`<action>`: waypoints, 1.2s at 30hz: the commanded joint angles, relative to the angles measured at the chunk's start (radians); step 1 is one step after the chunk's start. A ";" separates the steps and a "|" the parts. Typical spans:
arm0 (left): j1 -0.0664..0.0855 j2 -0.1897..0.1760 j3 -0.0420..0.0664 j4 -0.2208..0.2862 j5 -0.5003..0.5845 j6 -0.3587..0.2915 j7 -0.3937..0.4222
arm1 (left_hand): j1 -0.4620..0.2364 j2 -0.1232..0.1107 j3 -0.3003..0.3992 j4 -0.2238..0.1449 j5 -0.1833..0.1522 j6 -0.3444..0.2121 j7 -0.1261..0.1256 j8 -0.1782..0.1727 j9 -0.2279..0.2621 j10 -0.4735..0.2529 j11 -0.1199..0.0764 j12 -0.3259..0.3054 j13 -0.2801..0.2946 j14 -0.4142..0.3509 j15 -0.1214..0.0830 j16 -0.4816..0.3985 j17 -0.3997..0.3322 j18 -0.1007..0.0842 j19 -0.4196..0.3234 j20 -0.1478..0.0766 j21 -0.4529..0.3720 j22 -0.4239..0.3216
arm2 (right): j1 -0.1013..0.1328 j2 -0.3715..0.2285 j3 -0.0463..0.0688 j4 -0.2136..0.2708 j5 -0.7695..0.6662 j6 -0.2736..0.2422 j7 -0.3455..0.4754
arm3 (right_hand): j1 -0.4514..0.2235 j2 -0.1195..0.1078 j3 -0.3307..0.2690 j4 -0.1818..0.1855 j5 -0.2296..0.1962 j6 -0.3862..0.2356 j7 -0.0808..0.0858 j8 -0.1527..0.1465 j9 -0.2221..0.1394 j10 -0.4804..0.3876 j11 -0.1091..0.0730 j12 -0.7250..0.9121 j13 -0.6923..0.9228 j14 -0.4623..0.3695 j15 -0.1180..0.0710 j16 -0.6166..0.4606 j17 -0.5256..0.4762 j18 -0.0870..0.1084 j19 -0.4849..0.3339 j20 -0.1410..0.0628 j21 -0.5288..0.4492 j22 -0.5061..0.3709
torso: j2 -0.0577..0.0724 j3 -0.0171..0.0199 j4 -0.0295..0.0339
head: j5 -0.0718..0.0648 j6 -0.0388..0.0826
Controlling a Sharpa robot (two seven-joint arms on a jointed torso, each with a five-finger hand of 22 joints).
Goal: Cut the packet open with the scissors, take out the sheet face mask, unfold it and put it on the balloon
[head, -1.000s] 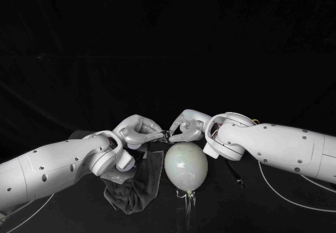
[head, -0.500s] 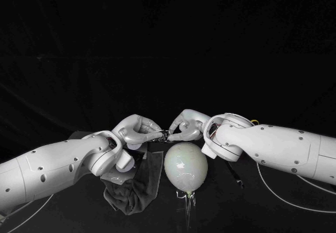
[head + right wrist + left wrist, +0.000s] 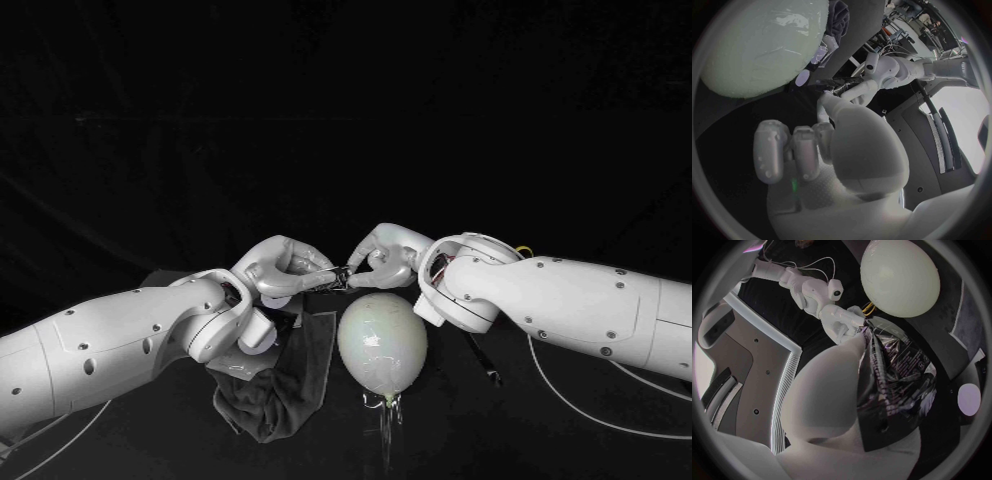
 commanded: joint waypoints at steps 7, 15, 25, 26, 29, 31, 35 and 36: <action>0.002 0.006 0.002 0.007 0.041 0.013 0.017 | -0.001 0.008 0.002 -0.002 0.004 0.006 -0.001 0.003 0.002 0.007 -0.001 -0.005 0.001 -0.001 -0.008 0.006 0.001 0.013 -0.008 0.002 0.007 0.002 | 0.000 0.003 0.001 0.006 -0.009 0.000 0.017 | 0.015 -0.005 -0.001 -0.017 -0.003 0.003 -0.006 0.012 0.005 0.036 -0.006 0.005 0.174 0.095 -0.006 0.004 0.210 -0.011 0.036 -0.004 0.005 0.218 | 0.000 -0.0005 0.0015 | -0.005 0.000; 0.002 0.006 0.002 0.005 0.046 0.003 0.013 | -0.002 0.009 0.003 -0.002 0.004 0.006 -0.001 0.004 0.003 0.008 -0.001 -0.005 0.001 -0.001 -0.008 0.007 0.002 0.012 -0.009 0.002 0.009 0.003 | 0.000 -0.004 0.001 0.016 0.017 -0.007 0.032 | -0.078 -0.065 -0.073 0.033 -0.004 -0.003 -0.001 0.013 0.005 0.042 0.000 0.013 0.180 0.095 -0.001 0.004 0.212 -0.012 0.037 -0.001 0.007 0.219 | 0.000 -0.0003 0.0010 | -0.004 0.000; 0.002 0.014 0.002 0.001 0.049 -0.008 0.013 | -0.002 0.009 0.003 -0.002 0.004 0.006 -0.001 0.004 0.003 0.009 -0.001 -0.005 0.001 -0.001 -0.009 0.007 0.002 0.012 -0.010 0.002 0.010 0.004 | -0.002 -0.005 0.000 0.006 0.097 0.029 0.081 | 0.012 0.036 -0.011 0.002 -0.004 0.020 -0.026 0.048 0.023 0.053 -0.022 0.029 0.191 0.096 -0.020 0.006 0.219 -0.011 0.037 -0.015 0.007 0.219 | -0.001 -0.0003 0.0006 | -0.002 0.006; 0.002 0.015 0.002 0.000 0.050 -0.009 0.013 | -0.002 0.009 0.003 -0.002 0.004 0.006 -0.001 0.004 0.003 0.009 -0.001 -0.005 0.001 0.000 -0.009 0.007 0.002 0.012 -0.010 0.002 0.010 0.004 | -0.002 -0.005 0.000 0.004 0.107 0.031 0.085 | 0.015 0.038 -0.008 0.000 -0.004 0.022 -0.026 0.051 0.025 0.054 -0.023 0.031 0.192 0.097 -0.020 0.006 0.220 -0.011 0.037 -0.015 0.008 0.219 | -0.001 -0.0003 0.0007 | -0.002 0.006; 0.002 0.018 0.002 -0.003 0.056 -0.012 0.014 | -0.002 0.009 0.003 -0.002 0.004 0.006 -0.001 0.004 0.003 0.009 -0.001 -0.005 0.001 0.000 -0.009 0.007 0.002 0.012 -0.010 0.002 0.010 0.004 | -0.004 -0.004 0.000 -0.002 0.138 0.034 0.095 | 0.017 0.041 -0.003 -0.003 -0.004 0.024 -0.027 0.058 0.029 0.057 -0.024 0.036 0.196 0.097 -0.021 0.006 0.221 -0.011 0.037 -0.016 0.008 0.219 | -0.001 0.0000 0.0011 | -0.003 0.008; 0.002 0.020 0.002 -0.004 0.061 -0.013 0.014 | -0.002 0.009 0.003 -0.002 0.004 0.006 -0.001 0.004 0.003 0.009 -0.001 -0.005 0.001 0.000 -0.009 0.007 0.003 0.012 -0.011 0.002 0.011 0.004 | -0.004 -0.004 0.000 -0.005 0.158 0.036 0.098 | 0.017 0.042 -0.001 -0.003 -0.004 0.025 -0.027 0.060 0.030 0.057 -0.024 0.037 0.196 0.097 -0.021 0.006 0.220 -0.012 0.037 -0.017 0.009 0.219 | -0.001 0.0000 0.0011 | -0.004 0.008; 0.002 0.025 0.002 -0.007 0.071 -0.018 0.015 | -0.003 0.009 0.004 -0.001 0.004 0.005 -0.001 0.003 0.004 0.008 -0.001 -0.006 0.001 -0.001 -0.008 0.008 0.003 0.012 -0.011 0.002 0.012 0.005 | -0.006 -0.004 0.000 -0.010 0.196 0.036 0.102 | 0.015 0.046 0.003 -0.004 -0.004 0.027 -0.028 0.066 0.034 0.058 -0.024 0.037 0.196 0.096 -0.021 0.006 0.219 -0.011 0.036 -0.017 0.007 0.219 | -0.001 -0.0002 0.0008 | -0.005 0.010; 0.002 0.026 0.002 -0.007 0.073 -0.020 0.015 | -0.004 0.008 0.004 -0.001 0.004 0.003 0.000 0.003 0.004 0.007 0.000 -0.007 0.000 -0.002 -0.008 0.007 0.003 0.012 -0.013 0.002 0.013 0.006 | -0.006 -0.004 0.000 -0.010 0.203 0.035 0.102 | 0.015 0.047 0.005 -0.004 -0.004 0.027 -0.028 0.068 0.035 0.058 -0.025 0.037 0.196 0.096 -0.022 0.006 0.219 -0.011 0.037 -0.018 0.008 0.219 | 0.000 -0.0003 0.0005 | -0.005 0.011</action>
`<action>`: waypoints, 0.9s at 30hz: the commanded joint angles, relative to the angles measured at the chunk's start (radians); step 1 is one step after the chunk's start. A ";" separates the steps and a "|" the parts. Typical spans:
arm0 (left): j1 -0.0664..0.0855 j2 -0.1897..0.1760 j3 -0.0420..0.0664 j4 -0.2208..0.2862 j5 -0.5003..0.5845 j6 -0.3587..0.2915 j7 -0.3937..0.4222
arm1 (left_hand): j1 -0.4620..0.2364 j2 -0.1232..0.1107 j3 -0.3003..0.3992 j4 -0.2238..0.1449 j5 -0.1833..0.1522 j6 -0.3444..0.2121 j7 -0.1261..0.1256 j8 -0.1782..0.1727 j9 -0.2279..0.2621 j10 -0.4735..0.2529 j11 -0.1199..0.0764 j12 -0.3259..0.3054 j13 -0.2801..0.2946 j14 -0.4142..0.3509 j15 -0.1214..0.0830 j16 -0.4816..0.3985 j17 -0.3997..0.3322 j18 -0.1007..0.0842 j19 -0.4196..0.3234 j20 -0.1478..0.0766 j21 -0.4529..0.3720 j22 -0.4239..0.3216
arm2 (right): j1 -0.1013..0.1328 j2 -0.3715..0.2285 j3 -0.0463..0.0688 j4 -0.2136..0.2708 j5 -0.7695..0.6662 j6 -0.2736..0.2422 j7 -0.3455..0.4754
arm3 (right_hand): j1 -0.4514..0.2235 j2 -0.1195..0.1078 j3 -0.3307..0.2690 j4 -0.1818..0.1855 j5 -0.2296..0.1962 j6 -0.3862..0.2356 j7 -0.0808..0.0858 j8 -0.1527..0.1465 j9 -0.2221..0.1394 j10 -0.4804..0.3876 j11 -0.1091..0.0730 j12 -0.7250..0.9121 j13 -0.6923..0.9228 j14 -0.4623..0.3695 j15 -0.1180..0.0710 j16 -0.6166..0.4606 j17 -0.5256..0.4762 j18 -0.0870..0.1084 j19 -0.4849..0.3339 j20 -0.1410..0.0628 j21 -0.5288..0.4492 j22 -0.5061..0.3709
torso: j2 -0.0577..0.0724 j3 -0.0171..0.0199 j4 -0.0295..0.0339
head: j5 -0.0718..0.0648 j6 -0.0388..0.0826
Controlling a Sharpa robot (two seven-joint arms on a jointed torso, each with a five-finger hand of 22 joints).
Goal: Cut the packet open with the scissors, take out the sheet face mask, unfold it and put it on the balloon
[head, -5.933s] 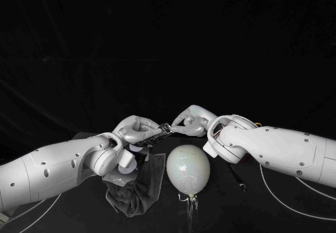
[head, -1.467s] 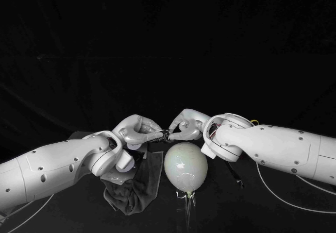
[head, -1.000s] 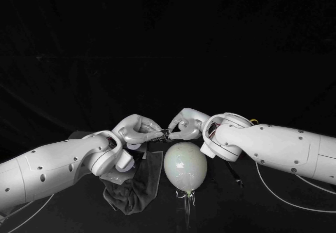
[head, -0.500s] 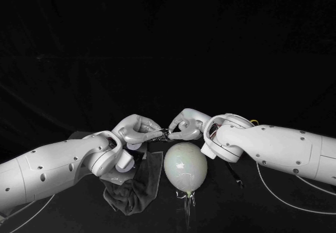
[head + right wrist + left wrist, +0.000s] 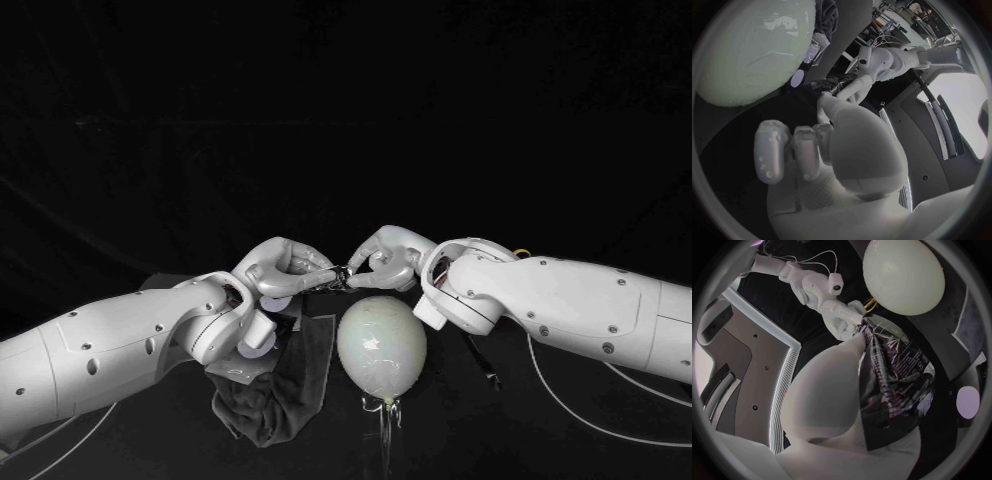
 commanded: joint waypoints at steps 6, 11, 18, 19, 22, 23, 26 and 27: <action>0.003 0.016 0.002 0.001 0.031 -0.027 0.018 | -0.025 -0.017 -0.003 0.017 0.003 -0.051 0.031 -0.033 -0.012 -0.060 0.029 -0.019 -0.005 -0.062 0.021 -0.019 -0.001 -0.004 -0.058 0.016 -0.010 -0.003 | -0.002 0.001 0.001 0.000 0.123 0.009 0.037 | 0.000 0.012 0.009 -0.004 0.006 0.011 -0.001 0.011 0.006 0.059 -0.006 0.000 0.194 0.095 -0.010 0.003 0.218 -0.011 0.037 -0.008 0.005 0.219 | 0.000 0.0000 -0.0005 | -0.002 0.005; 0.003 0.018 0.002 -0.004 0.032 -0.052 0.020 | -0.065 -0.094 -0.034 0.054 -0.001 -0.112 0.068 -0.094 -0.042 -0.154 0.067 -0.015 -0.003 -0.150 0.055 -0.036 -0.001 -0.029 -0.140 0.048 -0.062 -0.028 | -0.002 -0.003 0.001 -0.006 0.154 -0.010 0.023 | -0.001 0.010 0.012 -0.006 0.006 0.010 -0.002 0.016 0.009 0.059 -0.007 -0.002 0.192 0.094 -0.010 0.002 0.217 -0.011 0.036 -0.008 0.004 0.219 | 0.000 0.0004 -0.0005 | -0.004 0.007; 0.004 0.014 0.002 -0.017 0.016 -0.053 0.005 | -0.125 -0.140 -0.179 0.067 0.002 -0.188 0.114 -0.157 -0.070 -0.277 0.113 -0.009 0.000 -0.321 0.107 -0.061 -0.005 -0.092 -0.256 0.059 -0.150 -0.075 | -0.002 -0.011 0.000 -0.010 0.159 -0.037 0.000 | -0.002 0.010 0.016 -0.010 0.006 0.010 -0.003 0.021 0.013 0.059 -0.008 -0.004 0.191 0.094 -0.012 0.002 0.217 -0.011 0.037 -0.009 0.004 0.219 | 0.001 0.0001 -0.0008 | -0.007 0.012; 0.004 0.013 0.002 -0.018 0.012 -0.049 0.002 | -0.120 -0.115 -0.256 0.065 0.003 -0.192 0.111 -0.161 -0.072 -0.293 0.125 -0.006 0.001 -0.342 0.110 -0.054 -0.002 -0.096 -0.258 0.058 -0.156 -0.080 | -0.002 -0.011 0.000 -0.011 0.158 -0.040 -0.002 | -0.002 0.010 0.016 -0.010 0.006 0.009 -0.003 0.021 0.013 0.059 -0.008 -0.004 0.191 0.094 -0.012 0.002 0.217 -0.011 0.037 -0.009 0.004 0.219 | 0.001 0.0001 -0.0007 | -0.007 0.013; 0.005 0.011 0.002 -0.022 -0.007 -0.031 -0.013 | -0.082 -0.073 -0.440 0.072 0.005 -0.195 0.118 -0.170 -0.075 -0.310 0.120 0.006 0.003 -0.377 0.115 -0.020 0.009 -0.097 -0.258 0.059 -0.169 -0.092 | -0.002 -0.014 0.000 -0.012 0.150 -0.052 -0.010 | -0.003 0.009 0.020 -0.013 0.006 0.008 -0.003 0.025 0.016 0.060 -0.009 -0.002 0.193 0.094 -0.012 0.002 0.218 -0.011 0.037 -0.010 0.006 0.219 | 0.002 0.0004 0.0007 | -0.009 0.014; 0.005 0.011 0.002 -0.022 -0.011 -0.025 -0.017 | -0.081 -0.078 -0.452 0.073 0.004 -0.194 0.118 -0.170 -0.075 -0.311 0.120 0.008 0.003 -0.380 0.115 -0.016 0.010 -0.097 -0.257 0.060 -0.170 -0.093 | -0.002 -0.014 0.000 -0.013 0.148 -0.055 -0.012 | -0.003 0.009 0.021 -0.013 0.006 0.008 -0.003 0.026 0.016 0.060 -0.009 -0.002 0.192 0.094 -0.012 0.003 0.218 -0.011 0.037 -0.010 0.006 0.219 | 0.002 0.0004 0.0009 | -0.009 0.014; 0.006 0.010 0.002 -0.022 -0.025 -0.009 -0.026 | -0.081 -0.082 -0.473 0.075 0.005 -0.192 0.118 -0.171 -0.075 -0.313 0.120 0.012 0.003 -0.387 0.115 -0.006 0.012 -0.097 -0.255 0.060 -0.172 -0.095 | -0.002 -0.015 0.000 -0.013 0.138 -0.065 -0.016 | -0.003 0.009 0.023 -0.015 0.006 0.007 -0.004 0.027 0.017 0.060 -0.009 -0.002 0.193 0.095 -0.013 0.003 0.219 -0.011 0.037 -0.011 0.006 0.219 | 0.001 0.0000 0.0008 | -0.009 0.013; 0.006 0.009 0.002 -0.022 -0.028 -0.005 -0.029 | -0.082 -0.083 -0.477 0.075 0.005 -0.191 0.118 -0.171 -0.075 -0.313 0.120 0.013 0.003 -0.388 0.115 -0.004 0.013 -0.097 -0.255 0.060 -0.173 -0.096 | -0.002 -0.015 0.000 -0.013 0.135 -0.067 -0.017 | -0.003 0.009 0.025 -0.016 0.006 0.007 -0.004 0.028 0.018 0.060 -0.009 -0.002 0.193 0.095 -0.013 0.003 0.219 -0.012 0.038 -0.011 0.007 0.220 | 0.001 -0.0002 0.0004 | -0.008 0.013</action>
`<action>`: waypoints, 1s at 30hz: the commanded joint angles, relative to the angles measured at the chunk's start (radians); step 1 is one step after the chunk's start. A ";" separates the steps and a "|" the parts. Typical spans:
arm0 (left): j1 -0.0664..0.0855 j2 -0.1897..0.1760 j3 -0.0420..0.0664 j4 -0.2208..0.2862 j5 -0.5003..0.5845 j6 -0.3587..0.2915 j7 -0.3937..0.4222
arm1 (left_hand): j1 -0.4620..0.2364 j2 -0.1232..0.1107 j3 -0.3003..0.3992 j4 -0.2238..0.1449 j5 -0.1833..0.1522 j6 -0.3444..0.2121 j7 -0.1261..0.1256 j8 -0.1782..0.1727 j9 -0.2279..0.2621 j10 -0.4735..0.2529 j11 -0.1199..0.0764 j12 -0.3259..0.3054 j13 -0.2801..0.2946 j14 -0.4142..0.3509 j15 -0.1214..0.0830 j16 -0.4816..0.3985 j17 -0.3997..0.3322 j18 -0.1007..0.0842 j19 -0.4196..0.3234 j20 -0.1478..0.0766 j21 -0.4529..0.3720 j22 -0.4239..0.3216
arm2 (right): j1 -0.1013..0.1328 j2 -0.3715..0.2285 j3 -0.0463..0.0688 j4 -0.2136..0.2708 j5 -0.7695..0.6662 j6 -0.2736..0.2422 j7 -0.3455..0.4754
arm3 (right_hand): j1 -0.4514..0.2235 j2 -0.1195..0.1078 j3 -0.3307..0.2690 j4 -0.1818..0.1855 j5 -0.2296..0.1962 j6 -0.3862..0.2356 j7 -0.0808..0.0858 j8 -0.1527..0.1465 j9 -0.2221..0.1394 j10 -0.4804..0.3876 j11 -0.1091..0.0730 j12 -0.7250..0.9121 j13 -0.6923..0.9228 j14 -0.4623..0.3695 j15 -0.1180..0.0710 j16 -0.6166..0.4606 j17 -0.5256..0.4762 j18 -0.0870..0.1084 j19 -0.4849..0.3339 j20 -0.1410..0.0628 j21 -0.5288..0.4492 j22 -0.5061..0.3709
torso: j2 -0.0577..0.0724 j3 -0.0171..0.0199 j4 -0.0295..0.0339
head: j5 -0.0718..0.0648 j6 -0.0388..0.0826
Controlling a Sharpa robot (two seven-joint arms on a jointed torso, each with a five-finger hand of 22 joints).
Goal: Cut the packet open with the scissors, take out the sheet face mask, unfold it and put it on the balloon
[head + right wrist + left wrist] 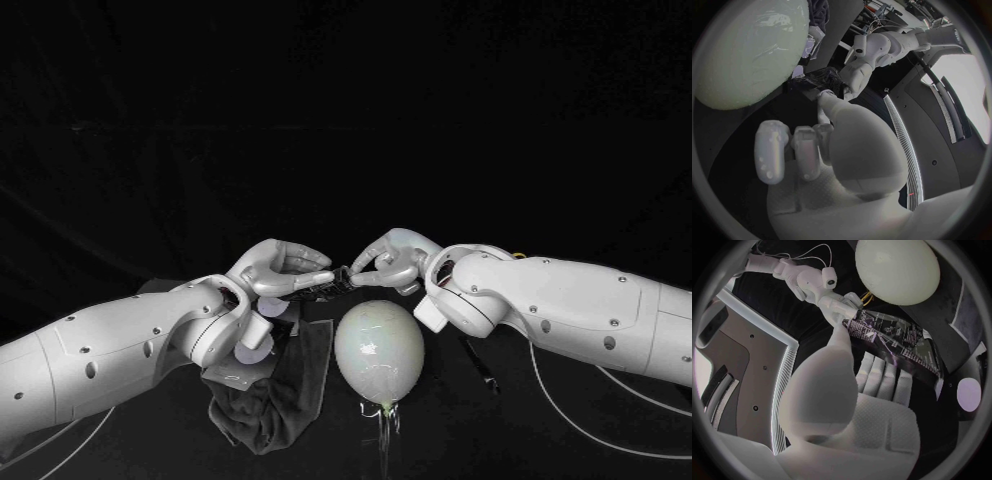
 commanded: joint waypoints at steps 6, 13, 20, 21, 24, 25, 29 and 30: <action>0.003 -0.007 0.001 0.003 -0.041 0.058 -0.023 | -0.027 -0.039 -0.048 0.004 0.000 0.002 0.052 -0.005 -0.001 -0.010 0.002 0.011 0.002 -0.021 0.001 0.025 0.005 -0.013 0.001 0.001 -0.012 -0.007 | 0.000 -0.002 0.001 -0.001 -0.025 -0.030 -0.015 | -0.006 0.008 0.013 -0.003 0.002 0.001 -0.003 0.010 0.018 0.059 -0.007 -0.002 0.194 0.095 -0.006 0.007 0.219 -0.012 0.037 -0.006 0.004 0.220 | -0.001 -0.0006 0.0005 | -0.001 0.000; 0.003 -0.019 0.001 0.000 -0.073 0.075 -0.033 | -0.021 -0.038 -0.048 0.002 0.000 0.008 0.051 -0.004 -0.001 -0.005 0.001 0.019 0.003 -0.024 0.001 0.035 0.007 -0.014 -0.003 0.001 -0.018 -0.012 | 0.000 -0.005 0.001 0.002 -0.039 -0.037 -0.017 | -0.006 0.008 0.016 -0.005 0.003 0.001 -0.003 0.011 0.019 0.059 -0.007 -0.001 0.195 0.095 -0.006 0.007 0.219 -0.012 0.037 -0.006 0.005 0.220 | 0.000 -0.0001 0.0007 | -0.002 0.002; 0.003 -0.022 0.001 -0.004 -0.146 0.080 -0.045 | 0.008 -0.057 -0.061 0.003 0.000 0.005 0.054 -0.009 -0.002 -0.024 0.005 0.015 -0.001 -0.050 0.006 0.037 0.004 -0.016 -0.015 0.002 -0.032 -0.021 | 0.000 -0.007 0.001 0.004 -0.049 -0.043 -0.019 | -0.007 0.008 0.020 -0.007 0.002 -0.001 -0.003 0.014 0.021 0.060 -0.007 0.001 0.196 0.095 -0.006 0.007 0.220 -0.012 0.038 -0.006 0.008 0.221 | -0.001 -0.0004 -0.0006 | -0.001 0.003; 0.003 -0.023 0.001 -0.004 -0.156 0.079 -0.046 | 0.014 -0.056 -0.060 0.003 0.000 0.005 0.053 -0.009 -0.002 -0.026 0.005 0.015 -0.001 -0.052 0.006 0.038 0.003 -0.016 -0.017 0.002 -0.033 -0.022 | 0.000 -0.008 0.001 0.004 -0.050 -0.043 -0.019 | -0.007 0.008 0.020 -0.007 0.002 -0.001 -0.003 0.014 0.021 0.060 -0.007 0.001 0.196 0.095 -0.006 0.007 0.220 -0.012 0.038 -0.006 0.008 0.221 | -0.001 -0.0002 -0.0008 | -0.001 0.003; 0.003 -0.024 0.001 -0.006 -0.182 0.077 -0.048 | 0.048 -0.039 -0.048 0.001 0.000 0.004 0.052 -0.011 -0.003 -0.032 0.005 0.016 0.000 -0.061 0.007 0.042 0.001 -0.016 -0.025 0.002 -0.041 -0.027 | 0.000 -0.008 0.001 0.004 -0.053 -0.044 -0.020 | -0.007 0.008 0.020 -0.007 0.002 -0.001 -0.003 0.014 0.021 0.060 -0.007 0.001 0.196 0.095 -0.006 0.007 0.220 -0.012 0.038 -0.006 0.008 0.221 | -0.001 0.0003 -0.0007 | -0.002 0.004; 0.003 -0.025 0.001 -0.006 -0.194 0.077 -0.050 | 0.059 -0.030 -0.042 0.001 0.000 0.005 0.052 -0.011 -0.003 -0.032 0.005 0.017 0.000 -0.062 0.007 0.044 0.001 -0.016 -0.026 0.002 -0.042 -0.028 | 0.000 -0.008 0.001 0.004 -0.054 -0.045 -0.020 | -0.008 0.008 0.021 -0.008 0.002 -0.001 -0.003 0.015 0.022 0.060 -0.007 0.001 0.196 0.095 -0.006 0.007 0.221 -0.012 0.038 -0.007 0.007 0.221 | -0.001 0.0003 -0.0004 | -0.003 0.004; 0.003 -0.026 0.001 -0.008 -0.269 0.076 -0.059 | 0.104 -0.014 -0.009 -0.002 -0.001 0.009 0.050 -0.010 -0.002 -0.035 0.005 0.020 0.000 -0.071 0.008 0.048 -0.001 -0.016 -0.044 0.002 -0.053 -0.035 | 0.000 -0.009 0.001 0.003 -0.056 -0.047 -0.022 | -0.008 0.008 0.021 -0.008 0.002 -0.001 -0.003 0.015 0.022 0.060 -0.007 0.001 0.196 0.095 -0.006 0.007 0.221 -0.012 0.038 -0.007 0.007 0.221 | 0.000 0.0003 -0.0001 | -0.004 0.004; 0.003 -0.026 0.001 -0.009 -0.286 0.076 -0.061 | 0.108 -0.014 -0.007 -0.002 -0.001 0.010 0.050 -0.010 -0.002 -0.036 0.004 0.020 0.000 -0.072 0.008 0.048 -0.002 -0.015 -0.045 0.002 -0.054 -0.036 | 0.000 -0.009 0.001 0.003 -0.056 -0.047 -0.022 | -0.008 0.008 0.021 -0.008 0.002 -0.001 -0.003 0.015 0.022 0.060 -0.007 0.001 0.196 0.095 -0.006 0.007 0.221 -0.012 0.038 -0.007 0.007 0.221 | 0.000 0.0001 -0.0002 | -0.004 0.005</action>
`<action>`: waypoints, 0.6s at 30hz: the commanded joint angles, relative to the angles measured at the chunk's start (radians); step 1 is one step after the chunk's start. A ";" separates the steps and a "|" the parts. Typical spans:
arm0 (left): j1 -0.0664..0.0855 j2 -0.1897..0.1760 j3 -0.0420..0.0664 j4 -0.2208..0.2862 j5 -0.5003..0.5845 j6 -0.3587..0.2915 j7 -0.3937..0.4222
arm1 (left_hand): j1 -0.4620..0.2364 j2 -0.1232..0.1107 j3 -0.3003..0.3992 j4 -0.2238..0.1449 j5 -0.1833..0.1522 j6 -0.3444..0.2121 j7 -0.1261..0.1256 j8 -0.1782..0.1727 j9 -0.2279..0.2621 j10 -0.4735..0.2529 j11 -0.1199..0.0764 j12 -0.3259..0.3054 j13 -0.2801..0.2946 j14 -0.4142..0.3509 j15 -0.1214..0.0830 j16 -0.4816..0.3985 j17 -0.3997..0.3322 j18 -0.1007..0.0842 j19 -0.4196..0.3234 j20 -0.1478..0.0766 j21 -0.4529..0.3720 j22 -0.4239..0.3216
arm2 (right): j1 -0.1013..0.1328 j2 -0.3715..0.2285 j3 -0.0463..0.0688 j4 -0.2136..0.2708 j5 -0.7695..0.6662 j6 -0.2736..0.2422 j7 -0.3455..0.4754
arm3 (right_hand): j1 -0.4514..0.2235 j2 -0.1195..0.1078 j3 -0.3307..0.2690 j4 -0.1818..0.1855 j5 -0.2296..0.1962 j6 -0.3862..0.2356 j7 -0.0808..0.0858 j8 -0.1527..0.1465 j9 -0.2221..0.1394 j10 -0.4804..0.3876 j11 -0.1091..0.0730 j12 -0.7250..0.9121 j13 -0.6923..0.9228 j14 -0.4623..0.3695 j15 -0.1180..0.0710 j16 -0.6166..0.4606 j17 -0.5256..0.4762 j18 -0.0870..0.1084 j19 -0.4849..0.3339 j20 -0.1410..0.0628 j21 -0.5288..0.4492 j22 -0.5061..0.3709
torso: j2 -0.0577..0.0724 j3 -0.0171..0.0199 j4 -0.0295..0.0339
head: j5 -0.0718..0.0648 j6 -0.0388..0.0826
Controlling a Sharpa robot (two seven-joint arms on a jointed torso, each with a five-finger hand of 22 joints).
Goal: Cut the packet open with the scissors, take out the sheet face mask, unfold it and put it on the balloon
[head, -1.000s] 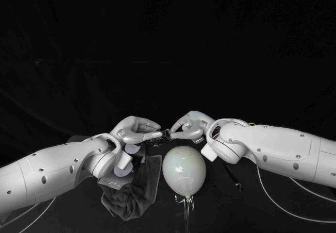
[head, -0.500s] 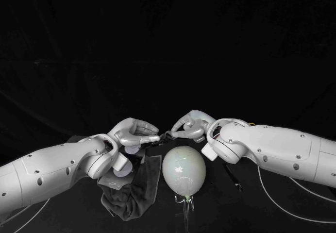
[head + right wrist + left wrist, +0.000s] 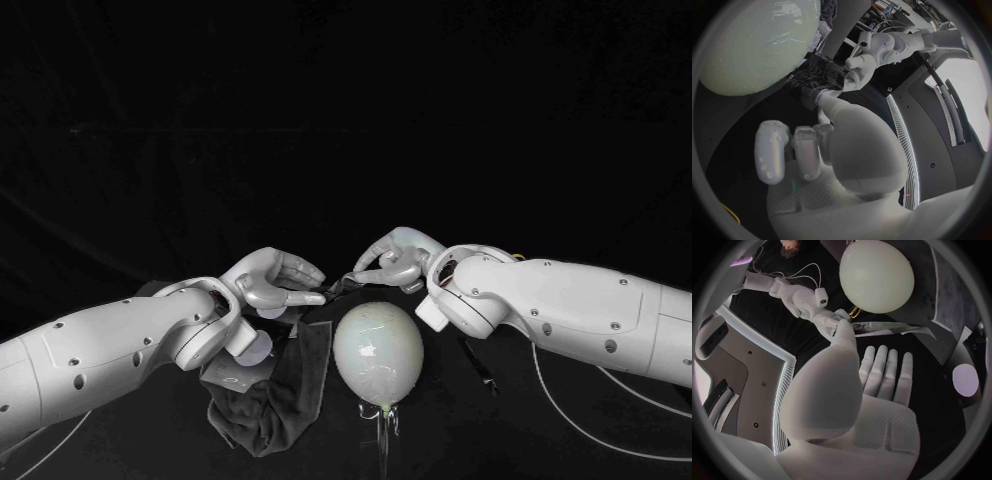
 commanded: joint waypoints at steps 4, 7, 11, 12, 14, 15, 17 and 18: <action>0.002 0.004 0.001 0.001 -0.158 0.010 -0.013 | 0.017 0.001 0.009 -0.001 -0.001 0.010 0.050 -0.005 0.000 -0.010 -0.001 0.005 -0.001 -0.009 -0.001 0.007 -0.002 -0.015 -0.011 -0.001 -0.006 -0.003 | 0.000 0.000 0.001 -0.001 -0.019 -0.006 -0.004 | -0.004 0.003 0.010 -0.002 0.005 0.006 -0.003 0.007 0.022 0.061 -0.004 0.004 0.197 0.095 -0.007 0.004 0.221 -0.013 0.042 -0.006 0.005 0.222 | 0.001 -0.0006 0.0005 | -0.001 0.001; 0.001 0.008 0.001 0.003 -0.181 0.005 -0.015 | 0.025 0.004 0.013 -0.001 -0.001 0.012 0.050 -0.004 0.000 -0.011 -0.001 0.006 -0.001 -0.011 0.000 0.008 -0.003 -0.015 -0.009 -0.002 -0.007 -0.004 | 0.000 0.000 0.001 -0.002 -0.020 -0.006 -0.006 | -0.004 0.003 0.010 -0.002 0.005 0.006 -0.003 0.007 0.022 0.061 -0.004 0.004 0.197 0.095 -0.007 0.004 0.221 -0.013 0.042 -0.006 0.005 0.222 | 0.001 -0.0007 0.0005 | -0.001 0.000; 0.001 0.013 0.001 0.008 -0.204 0.001 -0.018 | 0.027 0.004 0.014 -0.001 -0.001 0.015 0.050 -0.002 0.001 -0.010 -0.001 0.007 -0.001 -0.011 -0.001 0.010 -0.003 -0.014 -0.005 -0.002 -0.006 -0.004 | 0.000 0.001 0.001 -0.003 -0.021 -0.007 -0.009 | -0.004 0.003 0.010 -0.002 0.005 0.006 -0.003 0.007 0.022 0.061 -0.004 0.004 0.197 0.095 -0.007 0.004 0.221 -0.013 0.042 -0.006 0.005 0.222 | 0.001 -0.0008 0.0003 | -0.002 -0.001; 0.001 0.014 0.001 0.009 -0.208 0.000 -0.018 | 0.022 -0.004 0.007 0.001 -0.001 0.017 0.050 -0.001 0.001 -0.011 -0.001 0.008 -0.001 -0.011 -0.001 0.011 -0.004 -0.014 -0.005 -0.002 -0.007 -0.004 | 0.000 0.001 0.001 -0.003 -0.022 -0.008 -0.009 | -0.004 0.003 0.011 -0.003 0.005 0.005 -0.003 0.009 0.023 0.062 -0.004 0.004 0.197 0.096 -0.007 0.004 0.223 -0.013 0.043 -0.006 0.006 0.222 | 0.001 -0.0008 0.0003 | -0.002 -0.001; 0.001 0.015 0.001 0.012 -0.221 -0.004 -0.021 | 0.018 -0.008 0.001 0.001 -0.001 0.019 0.051 0.000 0.002 -0.012 -0.001 0.009 -0.001 -0.012 -0.001 0.013 -0.004 -0.014 -0.003 -0.002 -0.007 -0.005 | 0.000 0.002 0.001 -0.004 -0.022 -0.009 -0.010 | -0.004 0.003 0.011 -0.003 0.005 0.005 -0.003 0.009 0.023 0.062 -0.004 0.004 0.197 0.096 -0.007 0.004 0.223 -0.013 0.043 -0.006 0.006 0.222 | 0.001 -0.0005 0.0007 | -0.002 -0.002; 0.001 0.016 0.001 0.014 -0.229 -0.005 -0.023 | 0.018 -0.008 0.001 0.001 -0.001 0.019 0.051 0.000 0.002 -0.012 -0.001 0.009 -0.001 -0.012 -0.001 0.013 -0.004 -0.014 -0.003 -0.002 -0.007 -0.005 | 0.000 0.003 0.001 -0.004 -0.022 -0.009 -0.011 | -0.004 0.003 0.011 -0.003 0.005 0.005 -0.003 0.009 0.023 0.062 -0.004 0.004 0.197 0.096 -0.007 0.004 0.223 -0.013 0.043 -0.006 0.006 0.222 | 0.001 -0.0003 0.0008 | -0.002 -0.002; 0.001 0.017 0.001 0.017 -0.242 -0.008 -0.028 | 0.007 -0.016 -0.015 0.002 -0.001 0.024 0.050 0.003 0.003 -0.009 -0.001 0.012 0.000 -0.010 -0.001 0.018 -0.005 -0.014 -0.002 -0.002 -0.008 -0.006 | 0.000 0.004 0.001 -0.004 -0.023 -0.010 -0.012 | -0.004 0.003 0.011 -0.003 0.005 0.005 -0.003 0.009 0.023 0.062 -0.004 0.004 0.197 0.096 -0.007 0.004 0.223 -0.013 0.043 -0.006 0.006 0.222 | 0.001 -0.0001 0.0010 | -0.003 -0.002; 0.001 0.017 0.001 0.018 -0.246 -0.012 -0.031 | 0.005 -0.017 -0.018 0.002 -0.001 0.026 0.050 0.004 0.003 -0.008 -0.002 0.013 0.000 -0.009 -0.002 0.019 -0.005 -0.014 -0.001 -0.002 -0.008 -0.006 | 0.000 0.004 0.001 -0.005 -0.023 -0.010 -0.012 | -0.004 0.003 0.011 -0.003 0.005 0.005 -0.003 0.009 0.023 0.062 -0.004 0.004 0.197 0.096 -0.007 0.004 0.223 -0.013 0.043 -0.006 0.006 0.222 | 0.001 -0.0001 0.0010 | -0.003 -0.001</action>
